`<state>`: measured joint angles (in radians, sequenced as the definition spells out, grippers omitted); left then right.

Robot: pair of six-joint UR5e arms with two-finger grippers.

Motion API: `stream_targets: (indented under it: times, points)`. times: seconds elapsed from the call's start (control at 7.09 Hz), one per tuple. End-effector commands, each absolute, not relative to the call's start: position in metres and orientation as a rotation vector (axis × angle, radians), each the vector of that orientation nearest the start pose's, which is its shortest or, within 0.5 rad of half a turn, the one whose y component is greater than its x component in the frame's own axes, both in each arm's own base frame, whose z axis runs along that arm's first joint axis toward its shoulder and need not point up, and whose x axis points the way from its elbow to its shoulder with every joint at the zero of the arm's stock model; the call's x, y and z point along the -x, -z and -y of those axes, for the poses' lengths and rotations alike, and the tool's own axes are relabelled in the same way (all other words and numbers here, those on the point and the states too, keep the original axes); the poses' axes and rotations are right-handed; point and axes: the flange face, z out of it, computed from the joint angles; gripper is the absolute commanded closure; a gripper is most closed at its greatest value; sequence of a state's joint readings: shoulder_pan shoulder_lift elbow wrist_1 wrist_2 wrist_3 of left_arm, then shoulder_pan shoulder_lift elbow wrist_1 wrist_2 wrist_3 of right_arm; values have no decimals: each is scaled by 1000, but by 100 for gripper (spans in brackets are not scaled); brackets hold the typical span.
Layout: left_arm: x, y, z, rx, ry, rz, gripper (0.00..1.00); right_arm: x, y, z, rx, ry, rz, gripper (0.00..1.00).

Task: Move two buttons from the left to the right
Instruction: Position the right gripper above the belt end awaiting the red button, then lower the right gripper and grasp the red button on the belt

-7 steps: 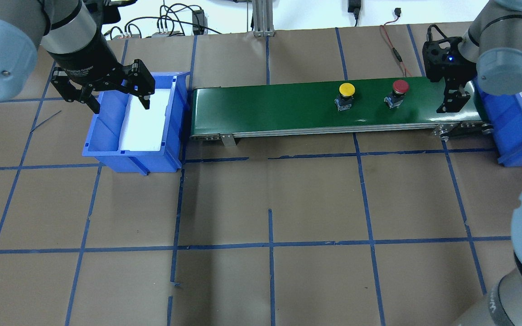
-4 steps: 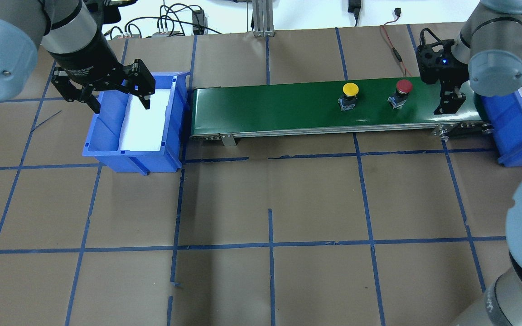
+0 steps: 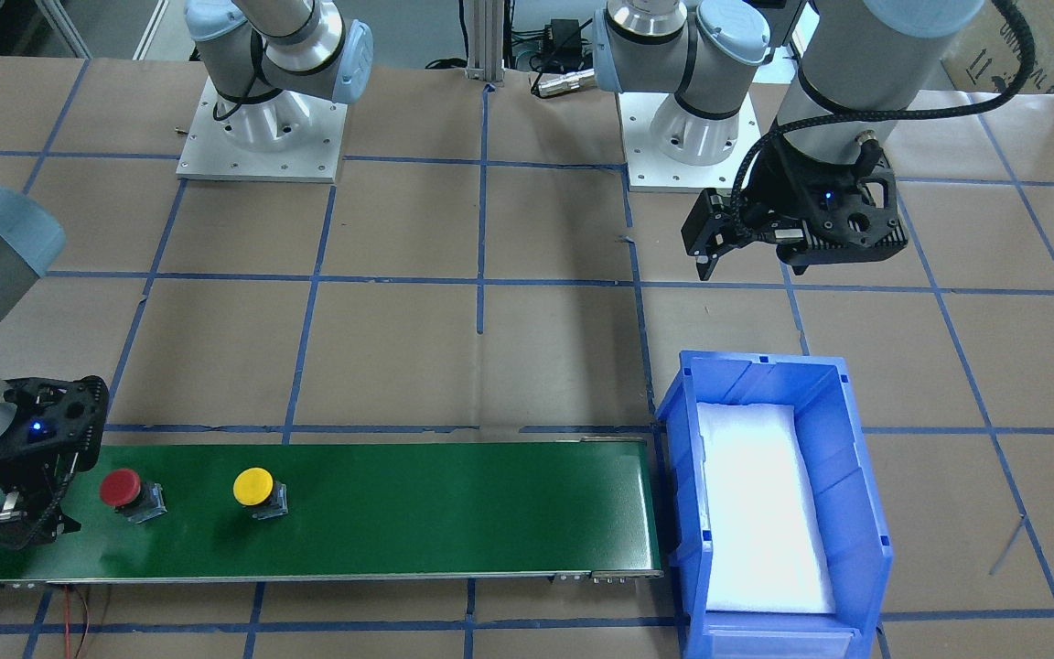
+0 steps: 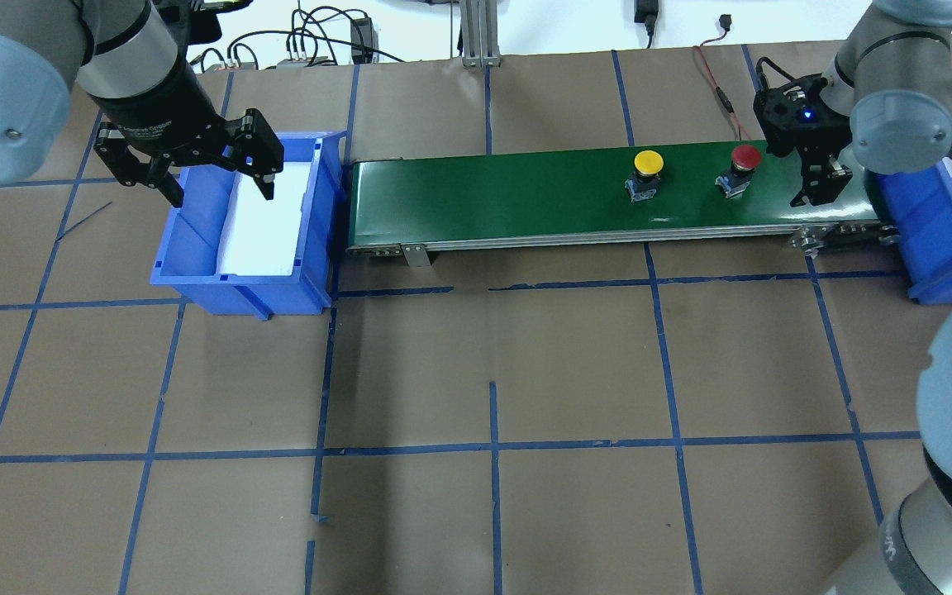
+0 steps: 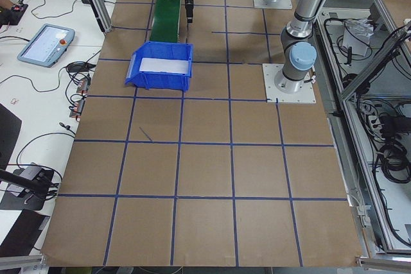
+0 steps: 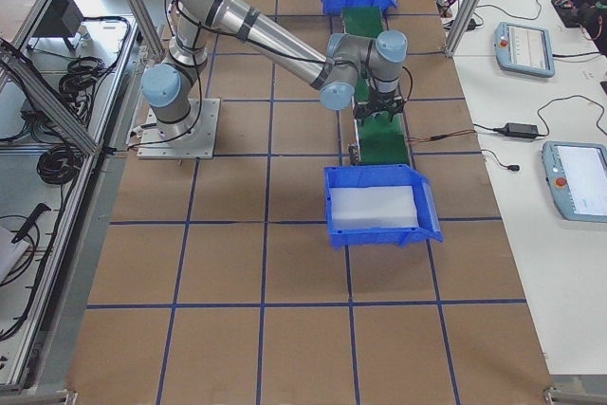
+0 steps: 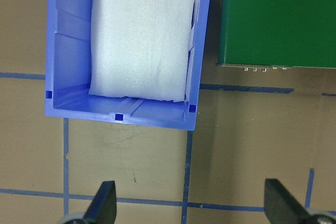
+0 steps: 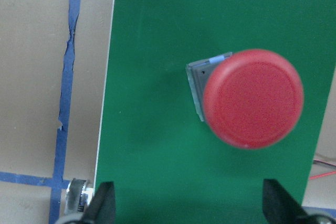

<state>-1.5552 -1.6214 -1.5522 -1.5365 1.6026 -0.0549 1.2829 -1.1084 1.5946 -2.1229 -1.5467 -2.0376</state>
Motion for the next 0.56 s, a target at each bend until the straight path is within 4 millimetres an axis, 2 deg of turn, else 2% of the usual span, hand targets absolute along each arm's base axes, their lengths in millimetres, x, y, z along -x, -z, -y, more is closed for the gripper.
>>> stream_targets:
  times: [0.0, 0.28, 0.42]
  points:
    - [122, -475, 515, 112, 6, -3109, 0, 52, -270, 663, 2555, 81, -1934, 0]
    - [122, -475, 515, 110, 6, -3109, 0, 45, -269, 667, 2581, 77, -1888, 0]
    - [122, -476, 515, 110, 6, -3108, 0, 37, -276, 669, 2603, 82, -1877, 1]
